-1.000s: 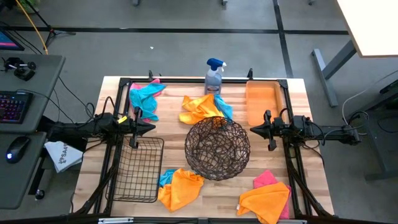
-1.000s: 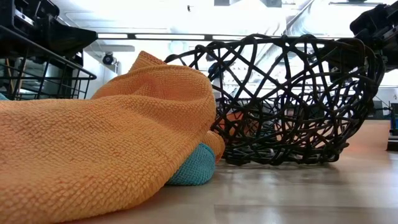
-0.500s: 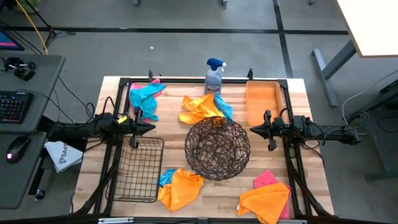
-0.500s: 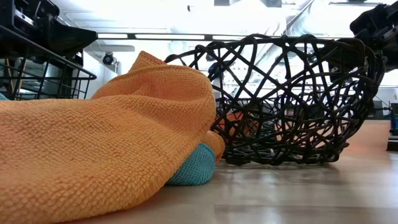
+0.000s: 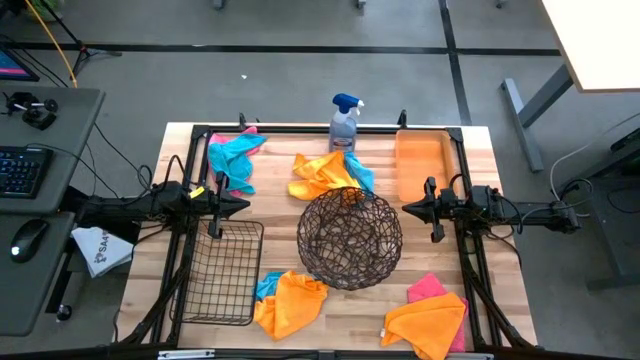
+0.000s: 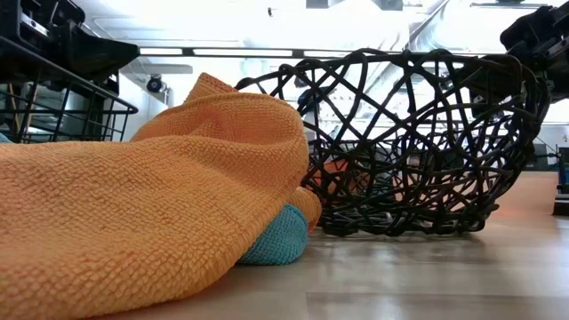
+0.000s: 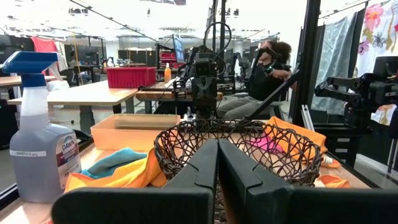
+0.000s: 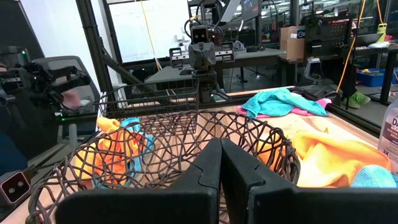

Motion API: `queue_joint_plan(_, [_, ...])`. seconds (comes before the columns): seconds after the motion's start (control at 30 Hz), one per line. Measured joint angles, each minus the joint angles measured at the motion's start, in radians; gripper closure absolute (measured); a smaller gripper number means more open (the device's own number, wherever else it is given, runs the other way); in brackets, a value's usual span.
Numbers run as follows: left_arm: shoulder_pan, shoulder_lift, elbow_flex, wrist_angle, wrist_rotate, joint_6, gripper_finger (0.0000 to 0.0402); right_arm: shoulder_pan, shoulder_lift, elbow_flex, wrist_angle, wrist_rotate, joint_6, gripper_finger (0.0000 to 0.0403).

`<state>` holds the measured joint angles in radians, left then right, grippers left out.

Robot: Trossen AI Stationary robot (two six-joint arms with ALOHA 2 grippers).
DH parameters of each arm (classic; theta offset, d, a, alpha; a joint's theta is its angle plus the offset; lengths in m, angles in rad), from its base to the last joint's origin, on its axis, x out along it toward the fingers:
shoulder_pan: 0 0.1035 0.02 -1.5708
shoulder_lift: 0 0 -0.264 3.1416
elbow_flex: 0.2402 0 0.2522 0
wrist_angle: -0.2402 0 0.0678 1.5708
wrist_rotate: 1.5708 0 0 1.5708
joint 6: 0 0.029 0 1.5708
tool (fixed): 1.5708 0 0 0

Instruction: Sort microfiber towel by color & place in baskets

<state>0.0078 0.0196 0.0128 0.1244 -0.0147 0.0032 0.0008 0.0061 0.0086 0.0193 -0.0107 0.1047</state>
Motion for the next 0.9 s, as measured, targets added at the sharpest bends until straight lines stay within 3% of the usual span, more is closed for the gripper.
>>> queue_joint_plan(0.57, [0.000, 0.000, 0.000, 0.020, 0.002, -0.005, 0.0401, 0.000, 0.000, 0.000, 0.000, 0.000, 0.000, 0.0402])
queue_joint_plan(0.77, [-0.004, -0.001, 0.000, 0.243, 0.095, -0.343, 0.0401, 0.000, 0.000, 0.000, 0.000, 0.000, 0.000, 0.0402])
queue_joint_plan(0.83, [-0.004, 0.000, 0.000, 0.326, 0.054, -0.389, 0.0401, 0.000, 0.000, 0.000, 0.000, 0.000, 0.000, 0.0402])
queue_joint_plan(0.9, [-0.004, 0.000, 0.000, 0.438, -0.073, -0.393, 0.0401, 0.000, 0.000, 0.000, 0.000, 0.000, 0.000, 0.0402])
